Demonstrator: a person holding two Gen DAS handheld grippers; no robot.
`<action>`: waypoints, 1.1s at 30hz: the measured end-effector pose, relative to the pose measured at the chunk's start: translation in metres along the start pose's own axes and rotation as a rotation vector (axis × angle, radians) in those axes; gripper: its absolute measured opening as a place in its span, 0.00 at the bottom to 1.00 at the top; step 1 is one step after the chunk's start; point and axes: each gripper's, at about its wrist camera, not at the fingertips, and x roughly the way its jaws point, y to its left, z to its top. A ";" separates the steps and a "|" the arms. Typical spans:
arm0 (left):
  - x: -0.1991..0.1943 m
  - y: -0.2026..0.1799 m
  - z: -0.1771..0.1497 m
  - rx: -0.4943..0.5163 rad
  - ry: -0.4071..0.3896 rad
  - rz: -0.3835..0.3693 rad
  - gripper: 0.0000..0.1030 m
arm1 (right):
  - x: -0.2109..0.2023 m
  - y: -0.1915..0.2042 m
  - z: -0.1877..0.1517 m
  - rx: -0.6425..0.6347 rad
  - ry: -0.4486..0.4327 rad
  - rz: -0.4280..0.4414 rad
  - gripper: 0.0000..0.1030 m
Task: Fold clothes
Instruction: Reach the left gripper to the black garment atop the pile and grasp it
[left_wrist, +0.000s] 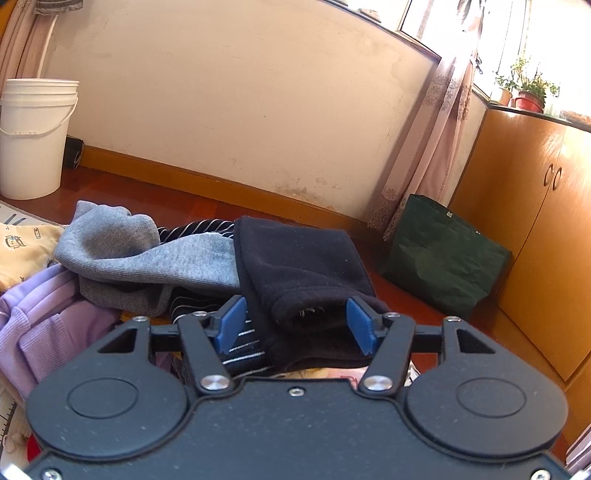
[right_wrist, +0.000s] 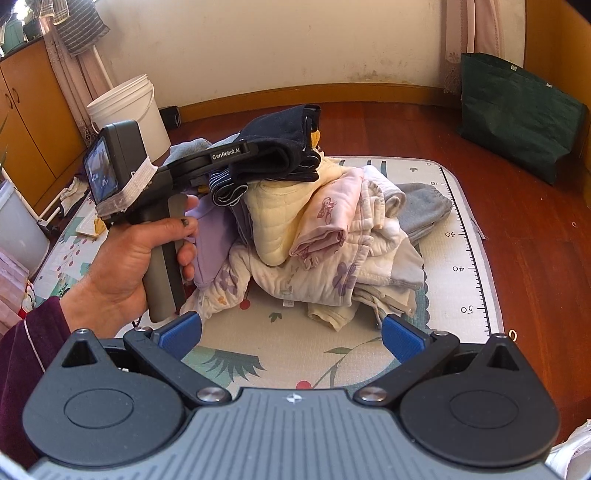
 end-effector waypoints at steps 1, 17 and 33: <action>0.002 0.000 0.002 -0.008 0.004 -0.003 0.56 | 0.000 -0.001 0.000 0.002 0.002 -0.002 1.00; -0.041 -0.002 0.015 -0.017 -0.040 -0.050 0.02 | -0.015 -0.009 0.001 -0.030 -0.020 -0.018 1.00; -0.191 -0.068 0.071 0.336 -0.119 -0.022 0.81 | -0.068 -0.026 0.014 0.080 -0.157 0.019 1.00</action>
